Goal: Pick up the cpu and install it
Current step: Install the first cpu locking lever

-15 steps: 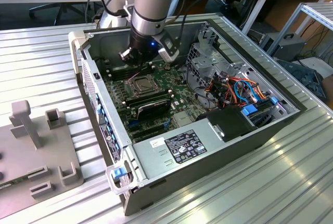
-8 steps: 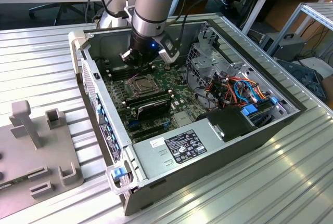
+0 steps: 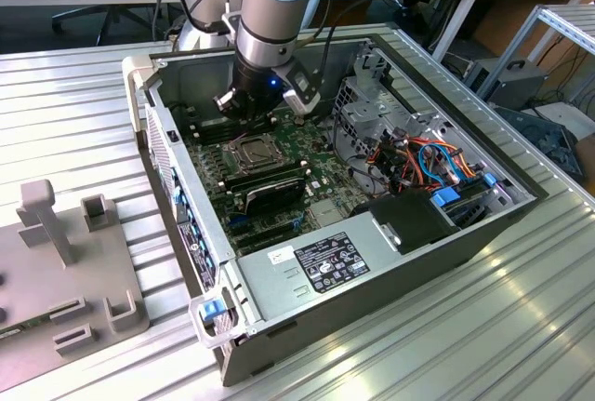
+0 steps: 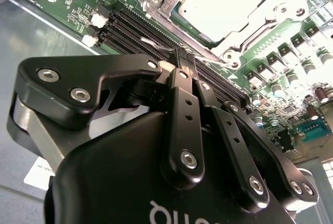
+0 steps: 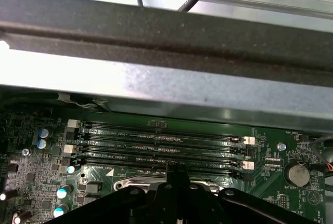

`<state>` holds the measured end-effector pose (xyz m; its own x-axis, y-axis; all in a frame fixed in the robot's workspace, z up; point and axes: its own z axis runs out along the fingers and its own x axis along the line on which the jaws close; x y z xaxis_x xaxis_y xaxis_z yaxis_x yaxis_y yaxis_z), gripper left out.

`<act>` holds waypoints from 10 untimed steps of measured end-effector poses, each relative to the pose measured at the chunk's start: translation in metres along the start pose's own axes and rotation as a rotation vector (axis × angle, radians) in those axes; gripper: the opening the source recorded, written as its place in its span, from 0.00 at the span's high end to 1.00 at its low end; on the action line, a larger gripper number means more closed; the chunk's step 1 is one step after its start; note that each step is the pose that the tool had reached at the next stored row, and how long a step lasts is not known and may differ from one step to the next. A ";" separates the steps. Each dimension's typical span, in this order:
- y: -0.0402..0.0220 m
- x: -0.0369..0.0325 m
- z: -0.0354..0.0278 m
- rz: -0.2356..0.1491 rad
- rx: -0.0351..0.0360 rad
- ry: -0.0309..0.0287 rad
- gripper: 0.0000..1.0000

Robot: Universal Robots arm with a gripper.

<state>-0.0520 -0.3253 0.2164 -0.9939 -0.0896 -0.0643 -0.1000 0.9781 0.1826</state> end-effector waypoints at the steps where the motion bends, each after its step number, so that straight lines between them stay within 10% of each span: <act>1: 0.0000 0.0000 0.0001 0.000 0.0003 0.0002 0.89; 10: -0.0003 0.0001 0.0021 0.000 0.0008 0.0000 0.89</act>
<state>-0.0520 -0.3252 0.2143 -0.9939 -0.0892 -0.0642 -0.0995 0.9783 0.1818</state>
